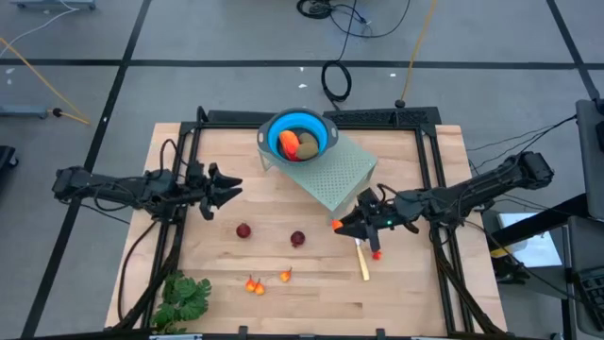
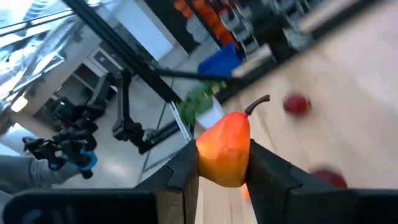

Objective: Pick & Place Fruit
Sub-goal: Put the pear into the blue strainer bowl on the shelf

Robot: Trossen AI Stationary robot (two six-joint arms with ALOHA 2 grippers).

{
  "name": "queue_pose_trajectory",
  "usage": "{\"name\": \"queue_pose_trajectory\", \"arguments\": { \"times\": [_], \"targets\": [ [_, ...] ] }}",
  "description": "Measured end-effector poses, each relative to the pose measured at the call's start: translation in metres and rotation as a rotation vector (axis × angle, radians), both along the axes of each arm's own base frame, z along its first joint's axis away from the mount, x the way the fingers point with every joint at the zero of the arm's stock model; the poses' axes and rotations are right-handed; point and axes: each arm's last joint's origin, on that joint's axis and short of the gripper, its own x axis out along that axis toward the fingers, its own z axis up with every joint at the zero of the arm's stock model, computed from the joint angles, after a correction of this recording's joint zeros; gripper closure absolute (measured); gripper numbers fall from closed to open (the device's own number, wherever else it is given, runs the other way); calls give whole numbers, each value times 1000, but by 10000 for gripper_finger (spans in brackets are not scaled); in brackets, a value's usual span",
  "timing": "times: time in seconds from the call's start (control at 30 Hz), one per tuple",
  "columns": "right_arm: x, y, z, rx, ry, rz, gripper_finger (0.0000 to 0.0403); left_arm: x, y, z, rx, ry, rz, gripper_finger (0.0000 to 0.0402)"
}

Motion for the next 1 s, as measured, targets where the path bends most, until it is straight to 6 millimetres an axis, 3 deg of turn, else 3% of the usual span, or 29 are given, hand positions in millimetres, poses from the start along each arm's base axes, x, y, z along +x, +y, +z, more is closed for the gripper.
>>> {"name": "queue_pose_trajectory", "arguments": {
  "times": [0.27,0.53,1.0],
  "targets": [
    [20,3,17,-305,-89,-3,306,13,-5,4,-16,-68,-54,229],
    [43,-1,16,-429,-79,-30,306,27,-15,9,-13,-91,-102,229],
    [68,-3,30,-671,-141,-32,306,69,-33,47,82,-78,-170,229]
  ]
}}
